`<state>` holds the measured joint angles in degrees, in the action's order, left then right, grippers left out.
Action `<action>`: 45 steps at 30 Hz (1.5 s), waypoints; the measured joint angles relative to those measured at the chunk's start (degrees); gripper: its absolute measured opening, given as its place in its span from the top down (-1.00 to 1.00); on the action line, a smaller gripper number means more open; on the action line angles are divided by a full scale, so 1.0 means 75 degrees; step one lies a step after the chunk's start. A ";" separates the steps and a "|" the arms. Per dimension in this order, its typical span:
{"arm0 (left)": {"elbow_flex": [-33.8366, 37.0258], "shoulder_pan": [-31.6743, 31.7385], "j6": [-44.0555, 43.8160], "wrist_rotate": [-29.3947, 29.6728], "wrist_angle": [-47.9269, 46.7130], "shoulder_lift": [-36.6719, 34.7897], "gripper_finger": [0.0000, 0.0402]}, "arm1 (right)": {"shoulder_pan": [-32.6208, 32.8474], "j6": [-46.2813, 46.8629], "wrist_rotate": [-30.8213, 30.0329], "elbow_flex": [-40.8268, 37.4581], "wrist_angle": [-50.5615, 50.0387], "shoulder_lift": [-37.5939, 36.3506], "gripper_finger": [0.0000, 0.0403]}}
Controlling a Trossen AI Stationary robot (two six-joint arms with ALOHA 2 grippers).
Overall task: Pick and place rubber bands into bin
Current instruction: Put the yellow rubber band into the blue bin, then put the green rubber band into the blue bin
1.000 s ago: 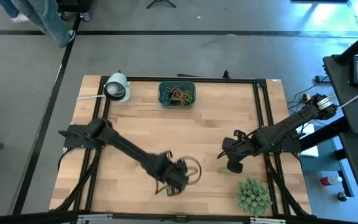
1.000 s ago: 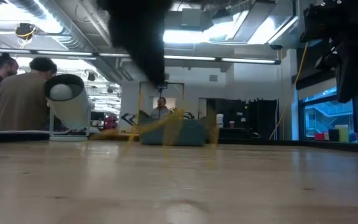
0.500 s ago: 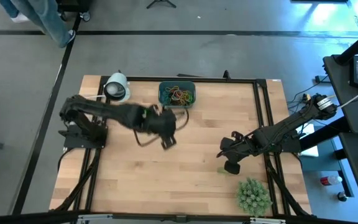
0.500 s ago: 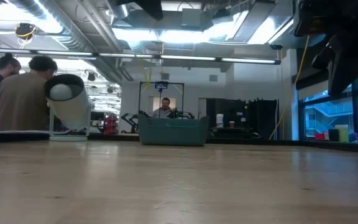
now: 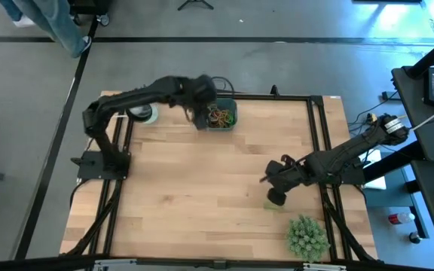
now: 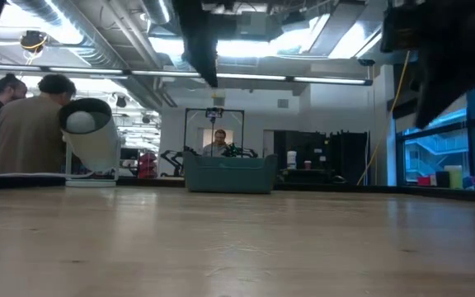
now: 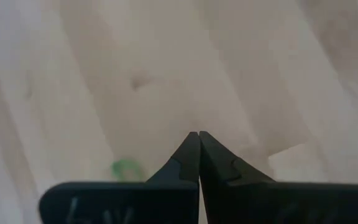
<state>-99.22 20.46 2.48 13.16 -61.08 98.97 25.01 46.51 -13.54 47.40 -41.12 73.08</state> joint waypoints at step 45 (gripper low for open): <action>0.0080 0.1555 -0.1387 -0.1401 -0.0401 0.1022 0.45 | -0.1472 -0.0611 -0.0324 0.0003 0.0816 0.0000 0.91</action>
<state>-98.62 32.12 -7.93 2.65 -64.08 106.64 13.98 41.93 -15.97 47.42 -35.00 73.08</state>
